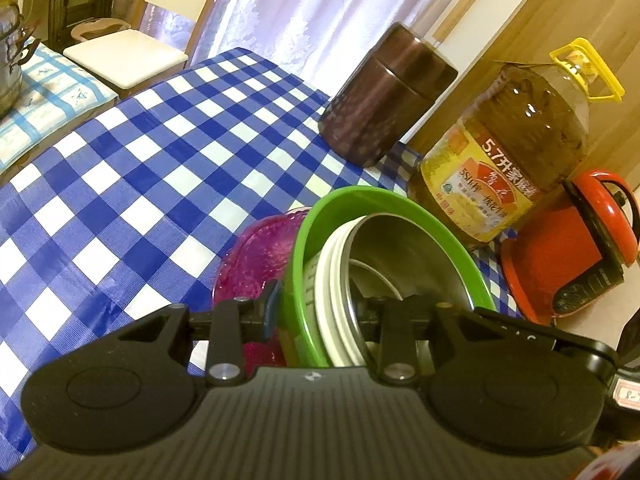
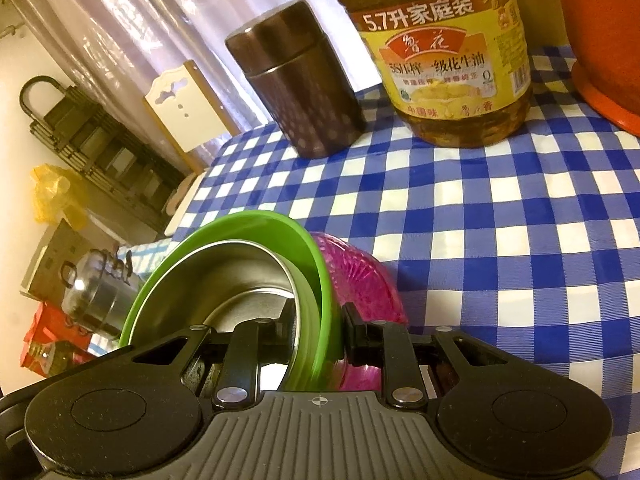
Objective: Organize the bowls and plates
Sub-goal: 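Lower the green bowl onto the stacked pink plates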
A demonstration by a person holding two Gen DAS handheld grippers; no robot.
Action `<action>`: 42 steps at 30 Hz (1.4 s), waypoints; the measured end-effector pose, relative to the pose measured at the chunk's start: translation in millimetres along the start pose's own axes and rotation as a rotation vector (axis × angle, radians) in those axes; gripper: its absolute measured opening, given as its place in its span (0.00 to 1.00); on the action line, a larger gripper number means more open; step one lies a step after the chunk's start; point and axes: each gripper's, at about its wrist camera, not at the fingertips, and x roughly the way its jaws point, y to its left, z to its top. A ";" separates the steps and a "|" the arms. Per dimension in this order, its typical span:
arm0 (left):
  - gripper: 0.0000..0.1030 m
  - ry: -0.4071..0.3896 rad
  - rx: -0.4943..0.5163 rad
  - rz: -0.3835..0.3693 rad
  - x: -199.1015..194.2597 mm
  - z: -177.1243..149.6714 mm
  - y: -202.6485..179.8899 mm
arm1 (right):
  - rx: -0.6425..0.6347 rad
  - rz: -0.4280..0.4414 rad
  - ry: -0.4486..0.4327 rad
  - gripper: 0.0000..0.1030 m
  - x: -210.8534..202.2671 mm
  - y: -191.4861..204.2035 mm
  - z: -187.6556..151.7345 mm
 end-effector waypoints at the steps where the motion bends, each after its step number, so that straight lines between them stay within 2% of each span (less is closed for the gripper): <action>1: 0.28 0.001 -0.001 0.001 0.8 -0.1 0.8 | -0.002 -0.002 0.002 0.22 1.4 0.3 -0.1; 27: 0.26 0.023 0.017 0.035 20.4 0.4 6.7 | -0.045 -0.051 0.052 0.23 22.9 0.1 -5.4; 42: 0.25 0.004 0.027 0.026 28.8 3.4 7.5 | -0.041 -0.054 0.027 0.23 26.6 -1.8 -4.4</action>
